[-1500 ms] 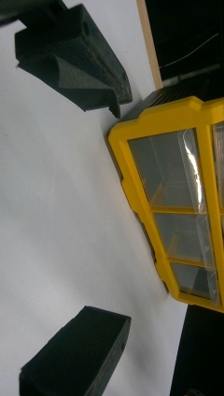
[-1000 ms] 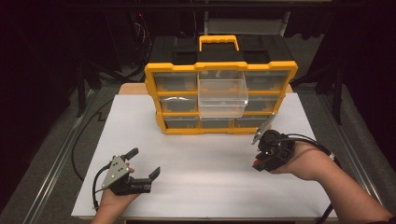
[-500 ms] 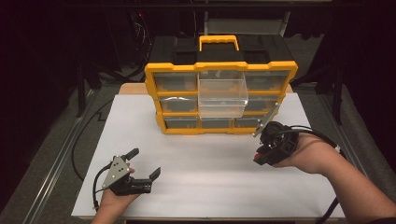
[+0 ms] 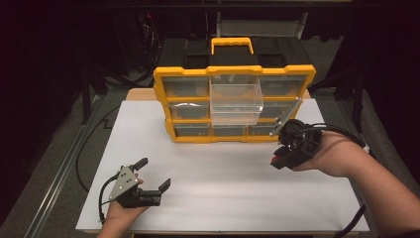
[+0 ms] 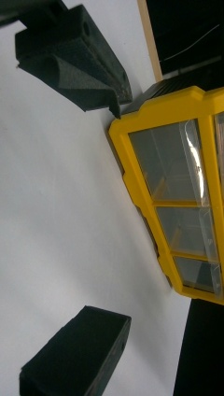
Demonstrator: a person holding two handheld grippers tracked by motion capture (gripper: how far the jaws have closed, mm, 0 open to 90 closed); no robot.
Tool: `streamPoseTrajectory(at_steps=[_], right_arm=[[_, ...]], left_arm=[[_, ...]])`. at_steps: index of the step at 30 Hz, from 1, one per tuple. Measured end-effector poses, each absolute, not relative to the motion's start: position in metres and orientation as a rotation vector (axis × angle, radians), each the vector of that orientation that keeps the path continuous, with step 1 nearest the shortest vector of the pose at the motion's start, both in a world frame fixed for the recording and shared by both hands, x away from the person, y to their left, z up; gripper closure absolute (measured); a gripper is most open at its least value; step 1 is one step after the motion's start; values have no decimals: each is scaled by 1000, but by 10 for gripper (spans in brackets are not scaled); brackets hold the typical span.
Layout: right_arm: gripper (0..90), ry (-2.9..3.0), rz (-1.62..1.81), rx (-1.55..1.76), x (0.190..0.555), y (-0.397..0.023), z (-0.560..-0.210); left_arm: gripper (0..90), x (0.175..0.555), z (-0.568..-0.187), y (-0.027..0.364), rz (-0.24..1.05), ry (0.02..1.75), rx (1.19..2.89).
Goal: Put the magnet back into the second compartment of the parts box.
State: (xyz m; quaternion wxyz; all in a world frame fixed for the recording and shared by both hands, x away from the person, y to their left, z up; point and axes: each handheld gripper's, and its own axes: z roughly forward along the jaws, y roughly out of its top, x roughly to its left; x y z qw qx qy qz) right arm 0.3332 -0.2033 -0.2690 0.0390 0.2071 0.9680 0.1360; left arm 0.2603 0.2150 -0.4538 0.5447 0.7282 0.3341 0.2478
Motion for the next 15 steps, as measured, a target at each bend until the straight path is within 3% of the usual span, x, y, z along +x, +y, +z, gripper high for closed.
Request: streamPoseTrajectory(at_steps=[15], right_arm=[[644,2948,438,631,336,-200,-234]], left_arm=[[11,261,-454,218,571,801,1701]])
